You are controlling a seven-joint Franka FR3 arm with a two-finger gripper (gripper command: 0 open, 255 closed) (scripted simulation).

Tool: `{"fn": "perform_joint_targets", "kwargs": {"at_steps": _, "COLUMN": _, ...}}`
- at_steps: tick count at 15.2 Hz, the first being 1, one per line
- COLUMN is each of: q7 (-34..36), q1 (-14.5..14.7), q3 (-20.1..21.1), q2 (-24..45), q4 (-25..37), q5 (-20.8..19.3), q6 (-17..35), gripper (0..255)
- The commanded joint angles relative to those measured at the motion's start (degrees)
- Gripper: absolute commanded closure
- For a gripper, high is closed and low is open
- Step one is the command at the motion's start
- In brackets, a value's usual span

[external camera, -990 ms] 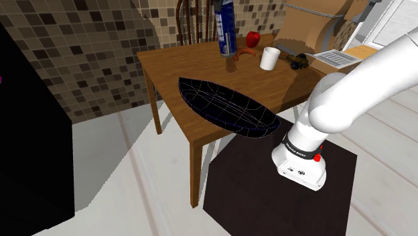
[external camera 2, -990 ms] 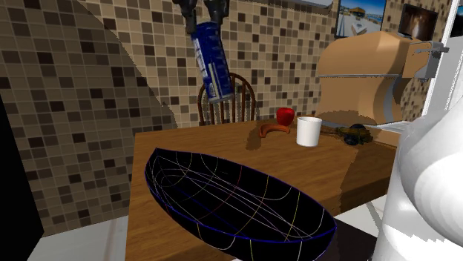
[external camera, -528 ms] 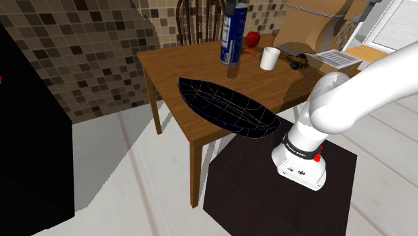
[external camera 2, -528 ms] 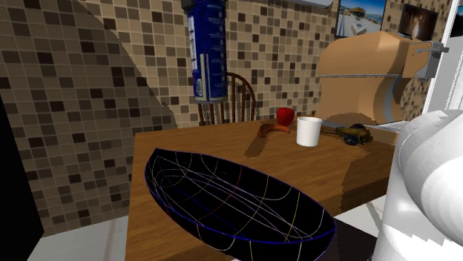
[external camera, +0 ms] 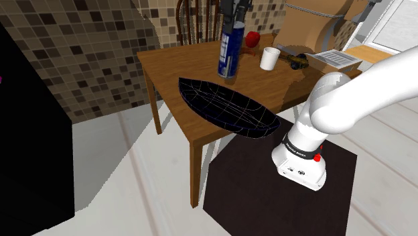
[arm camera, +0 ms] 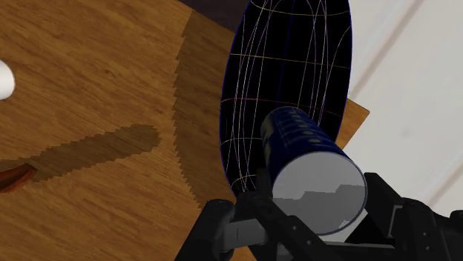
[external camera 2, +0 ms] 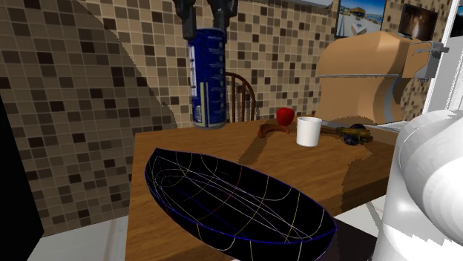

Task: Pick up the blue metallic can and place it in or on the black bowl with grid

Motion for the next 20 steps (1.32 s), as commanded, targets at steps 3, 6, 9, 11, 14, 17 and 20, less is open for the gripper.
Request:
{"fn": "perform_joint_targets", "kwargs": {"at_steps": 3, "q7": -0.2, "q1": 0.1, "q3": 0.0, "q2": -1.3, "q4": -3.9, "q5": 0.2, "q6": 2.7, "gripper": 255}}
{"fn": "perform_joint_targets", "kwargs": {"at_steps": 6, "q7": -0.3, "q1": 0.3, "q3": 0.2, "q2": -2.0, "q4": -6.8, "q5": 0.4, "q6": 4.8, "gripper": 255}}
{"fn": "perform_joint_targets", "kwargs": {"at_steps": 9, "q7": -0.4, "q1": 0.4, "q3": 0.4, "q2": -2.7, "q4": -9.6, "q5": 0.6, "q6": 6.9, "gripper": 255}}
{"fn": "perform_joint_targets", "kwargs": {"at_steps": 11, "q7": -0.4, "q1": 0.5, "q3": 0.5, "q2": -3.1, "q4": -11.4, "q5": 0.7, "q6": 8.3, "gripper": 255}}
{"fn": "perform_joint_targets", "kwargs": {"at_steps": 14, "q7": -0.5, "q1": 0.6, "q3": 0.7, "q2": -3.6, "q4": -14.0, "q5": 1.0, "q6": 10.5, "gripper": 255}}
{"fn": "perform_joint_targets", "kwargs": {"at_steps": 17, "q7": -0.5, "q1": 0.7, "q3": 0.8, "q2": -3.8, "q4": -15.5, "q5": 1.1, "q6": 11.7, "gripper": 255}}
{"fn": "perform_joint_targets", "kwargs": {"at_steps": 20, "q7": -0.5, "q1": 0.7, "q3": 0.8, "q2": -3.8, "q4": -15.5, "q5": 1.1, "q6": 11.7, "gripper": 255}}
